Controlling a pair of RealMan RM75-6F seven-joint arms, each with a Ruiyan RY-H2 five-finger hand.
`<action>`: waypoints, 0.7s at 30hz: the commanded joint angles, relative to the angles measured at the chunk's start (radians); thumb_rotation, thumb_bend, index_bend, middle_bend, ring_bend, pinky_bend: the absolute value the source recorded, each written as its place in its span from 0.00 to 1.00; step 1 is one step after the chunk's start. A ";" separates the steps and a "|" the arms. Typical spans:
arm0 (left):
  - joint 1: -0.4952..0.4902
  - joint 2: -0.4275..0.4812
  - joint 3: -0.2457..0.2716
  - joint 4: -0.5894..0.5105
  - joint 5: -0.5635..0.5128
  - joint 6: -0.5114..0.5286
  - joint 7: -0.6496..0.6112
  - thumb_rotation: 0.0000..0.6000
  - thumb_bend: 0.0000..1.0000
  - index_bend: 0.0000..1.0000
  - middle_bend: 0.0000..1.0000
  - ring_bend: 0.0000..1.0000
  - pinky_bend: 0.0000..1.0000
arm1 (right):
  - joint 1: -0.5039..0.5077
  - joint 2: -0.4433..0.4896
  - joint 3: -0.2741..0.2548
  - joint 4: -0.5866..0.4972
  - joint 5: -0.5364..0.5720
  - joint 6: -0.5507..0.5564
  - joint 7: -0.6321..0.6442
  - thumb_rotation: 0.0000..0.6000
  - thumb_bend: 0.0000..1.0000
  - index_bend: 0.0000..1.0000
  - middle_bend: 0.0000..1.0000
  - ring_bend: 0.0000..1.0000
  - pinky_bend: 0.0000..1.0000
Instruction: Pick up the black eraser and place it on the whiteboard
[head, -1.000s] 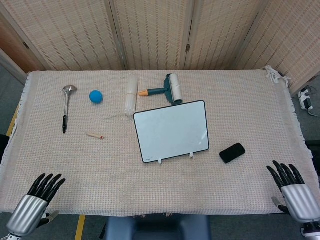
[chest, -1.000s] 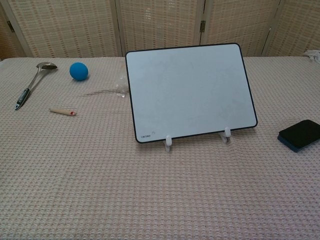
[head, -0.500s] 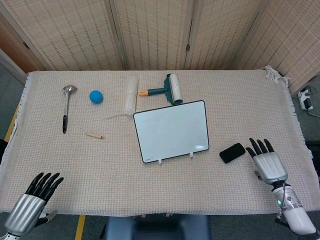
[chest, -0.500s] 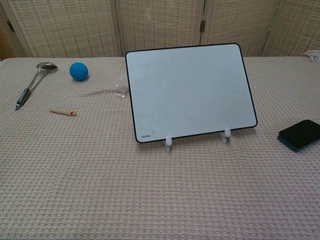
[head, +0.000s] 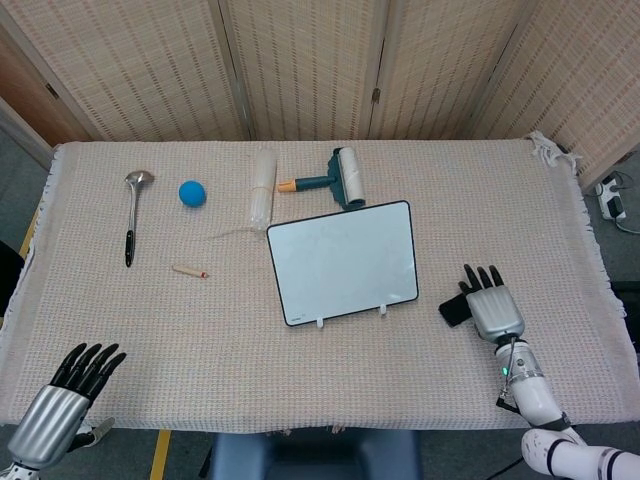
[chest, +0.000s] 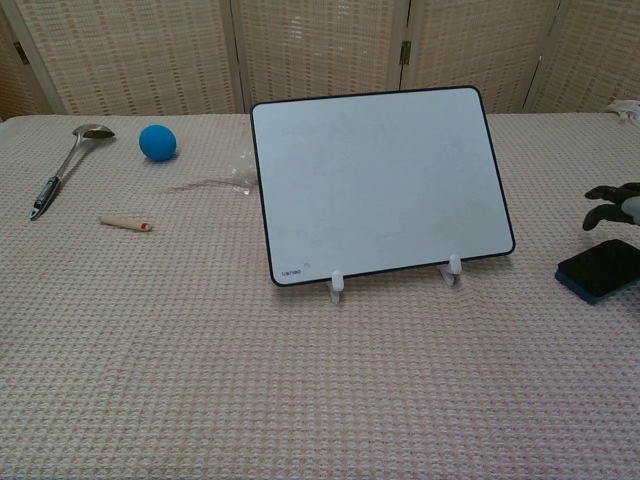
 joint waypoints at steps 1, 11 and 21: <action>-0.001 0.001 0.000 0.000 -0.002 -0.002 -0.004 1.00 0.20 0.02 0.10 0.04 0.07 | 0.022 -0.030 -0.013 0.036 0.033 -0.007 -0.016 1.00 0.31 0.22 0.00 0.00 0.00; -0.003 0.005 0.000 0.003 -0.001 0.002 -0.013 1.00 0.20 0.02 0.10 0.04 0.07 | 0.061 -0.103 -0.022 0.125 0.084 0.001 0.003 1.00 0.31 0.41 0.00 0.01 0.00; 0.002 0.004 0.002 0.005 0.002 0.012 -0.013 1.00 0.20 0.02 0.10 0.04 0.07 | 0.050 -0.080 -0.028 0.083 -0.006 0.103 0.065 1.00 0.31 0.57 0.06 0.06 0.00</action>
